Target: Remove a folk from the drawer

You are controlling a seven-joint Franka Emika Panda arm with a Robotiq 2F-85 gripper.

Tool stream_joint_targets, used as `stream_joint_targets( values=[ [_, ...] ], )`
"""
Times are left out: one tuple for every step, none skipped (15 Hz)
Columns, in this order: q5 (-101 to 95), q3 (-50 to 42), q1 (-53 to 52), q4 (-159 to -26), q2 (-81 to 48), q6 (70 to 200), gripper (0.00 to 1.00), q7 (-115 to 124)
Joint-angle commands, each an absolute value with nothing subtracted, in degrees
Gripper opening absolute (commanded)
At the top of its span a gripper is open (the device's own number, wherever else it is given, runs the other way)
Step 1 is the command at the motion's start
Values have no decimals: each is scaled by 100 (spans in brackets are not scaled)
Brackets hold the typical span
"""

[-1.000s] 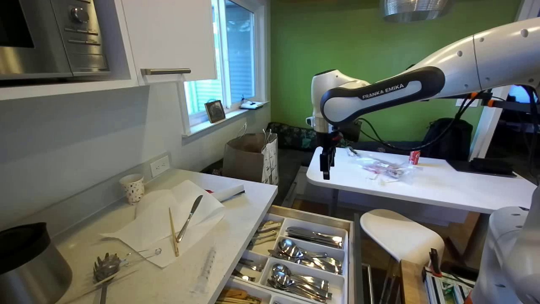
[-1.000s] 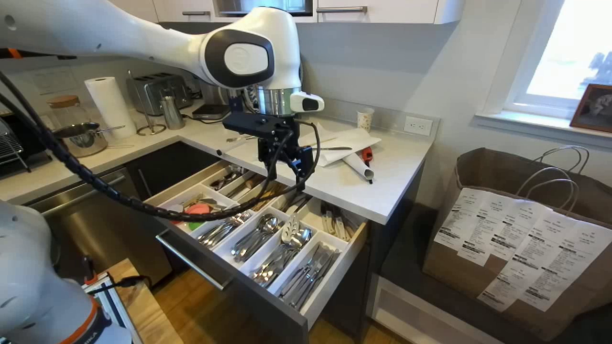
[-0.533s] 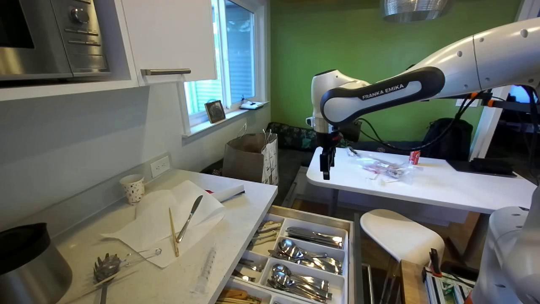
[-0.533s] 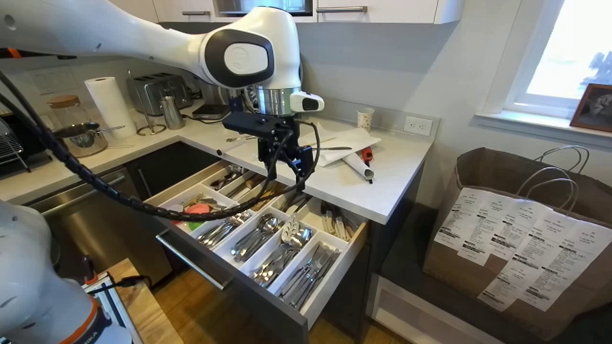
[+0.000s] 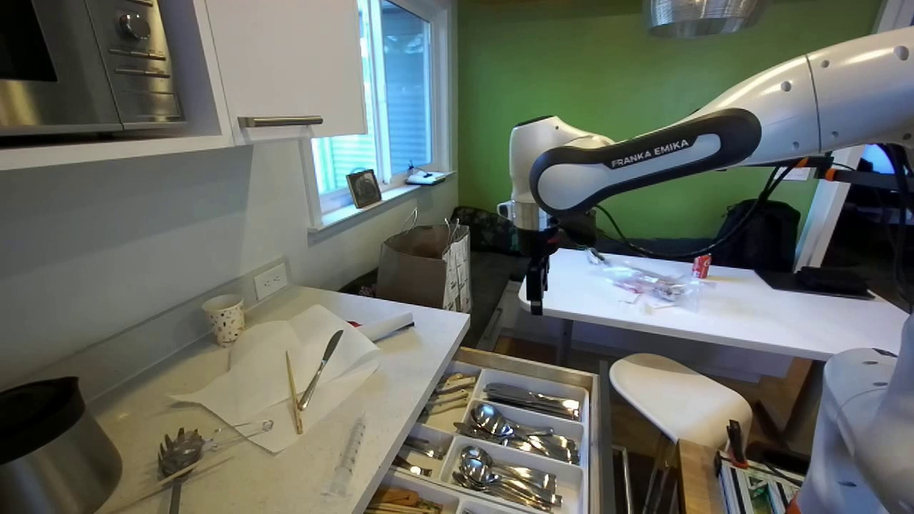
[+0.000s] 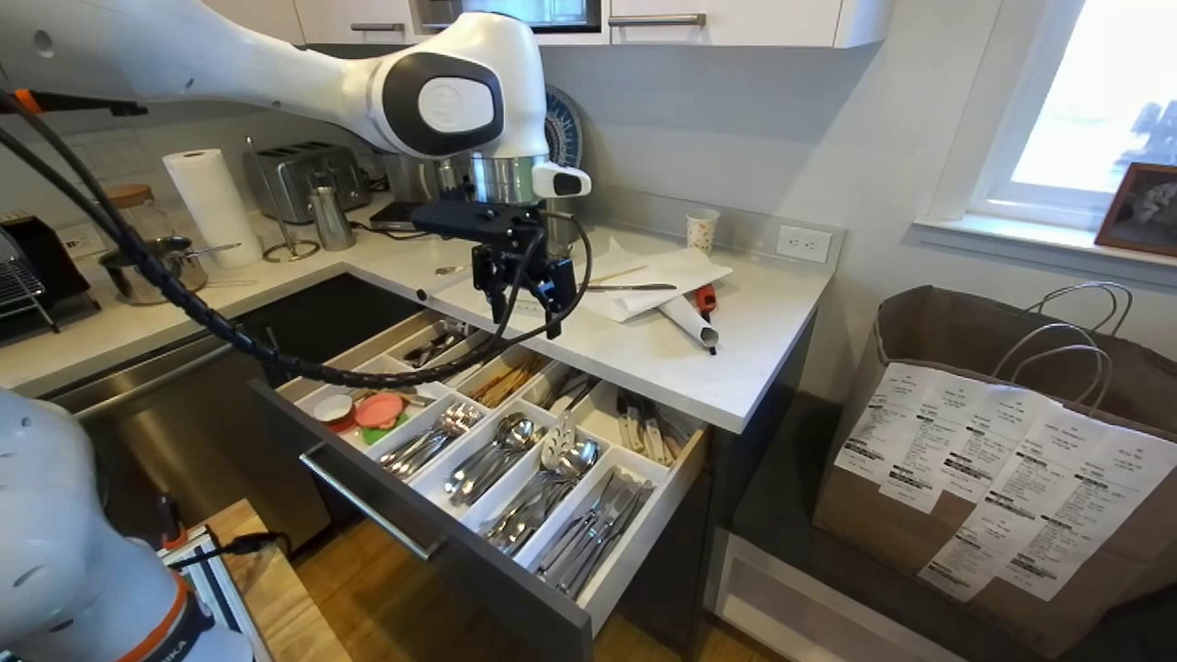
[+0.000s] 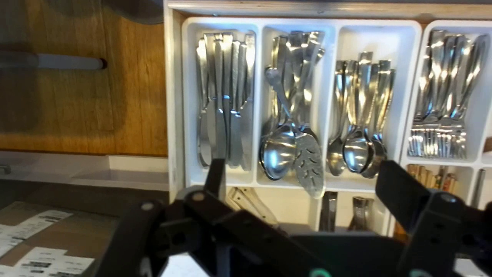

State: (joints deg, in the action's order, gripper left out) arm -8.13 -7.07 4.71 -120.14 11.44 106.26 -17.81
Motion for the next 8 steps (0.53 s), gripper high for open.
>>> stream_joint_targets(
  values=[
    [-454, -395, 120, -12184, 1350, 10294, 100, -1881],
    [-418, -276, 21, -12239, 1383, 10211, 100, -1820],
    [-347, -168, -79, -12279, 1420, 10041, 100, -1800],
    [-265, -58, -184, -12371, 1486, 9934, 100, -1766],
    [-227, 44, -271, -12435, 1548, 9849, 100, -1699],
    [-277, 183, -363, -12581, 1656, 9876, 100, -1549],
    [-328, 286, -446, -12683, 1747, 9863, 100, -1493],
    [-386, 400, -541, -12823, 1839, 9970, 100, -1472]
  ],
)
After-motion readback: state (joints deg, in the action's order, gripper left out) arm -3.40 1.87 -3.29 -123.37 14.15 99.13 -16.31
